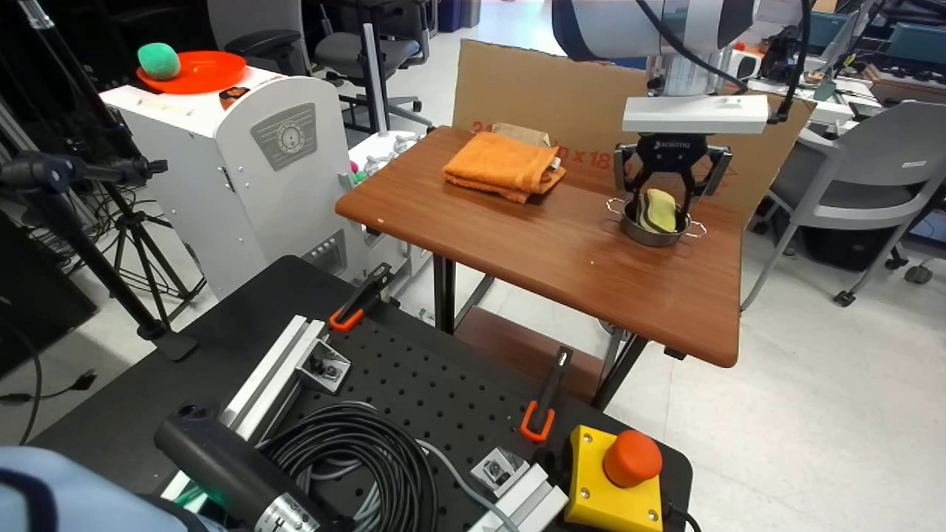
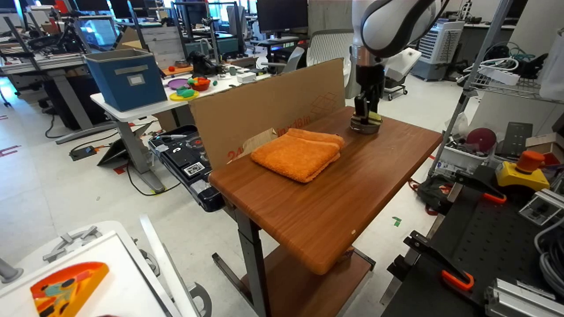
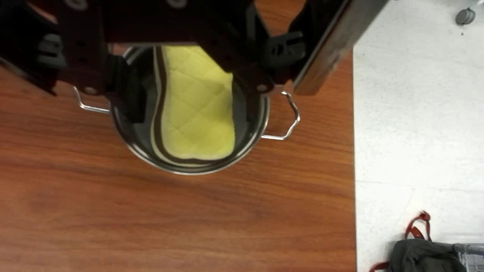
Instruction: Pick up the plush toy and put it in the pot
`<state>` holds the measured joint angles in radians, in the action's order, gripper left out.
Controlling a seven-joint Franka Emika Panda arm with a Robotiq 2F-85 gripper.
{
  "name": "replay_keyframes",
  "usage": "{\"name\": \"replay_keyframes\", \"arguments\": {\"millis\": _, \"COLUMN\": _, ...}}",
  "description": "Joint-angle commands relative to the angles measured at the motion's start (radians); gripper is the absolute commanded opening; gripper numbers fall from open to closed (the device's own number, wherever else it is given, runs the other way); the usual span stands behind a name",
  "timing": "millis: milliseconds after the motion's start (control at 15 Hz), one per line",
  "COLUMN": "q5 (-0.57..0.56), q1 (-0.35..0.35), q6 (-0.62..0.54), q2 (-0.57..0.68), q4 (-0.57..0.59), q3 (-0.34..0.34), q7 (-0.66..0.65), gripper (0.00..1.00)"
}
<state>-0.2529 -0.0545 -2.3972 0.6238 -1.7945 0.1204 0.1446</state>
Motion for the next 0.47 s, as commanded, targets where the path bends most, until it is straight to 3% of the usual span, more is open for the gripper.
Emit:
{"name": "replay_keyframes", "arguments": {"millis": 0, "q5": -0.088, "q1": 0.043, "q6": 0.052, "q2": -0.158, "q4": -0.136, "q3": 0.049, "q7": -0.064, "gripper": 0.98}}
{"name": "replay_keyframes", "arguments": {"millis": 133, "q5": -0.093, "q1": 0.044, "q6": 0.138, "q2": -0.236, "q4": -0.197, "q3": 0.059, "q7": -0.122, "gripper": 1.0}}
{"name": "replay_keyframes", "arguments": {"millis": 200, "q5": -0.071, "q1": 0.014, "q6": 0.09, "q2": -0.133, "q4": -0.099, "q3": 0.025, "q7": -0.069, "gripper": 0.97}}
{"name": "replay_keyframes", "arguments": {"millis": 400, "q5": -0.079, "q1": 0.013, "q6": 0.132, "q2": -0.215, "q4": -0.168, "q3": 0.031, "q7": -0.099, "gripper": 1.0}}
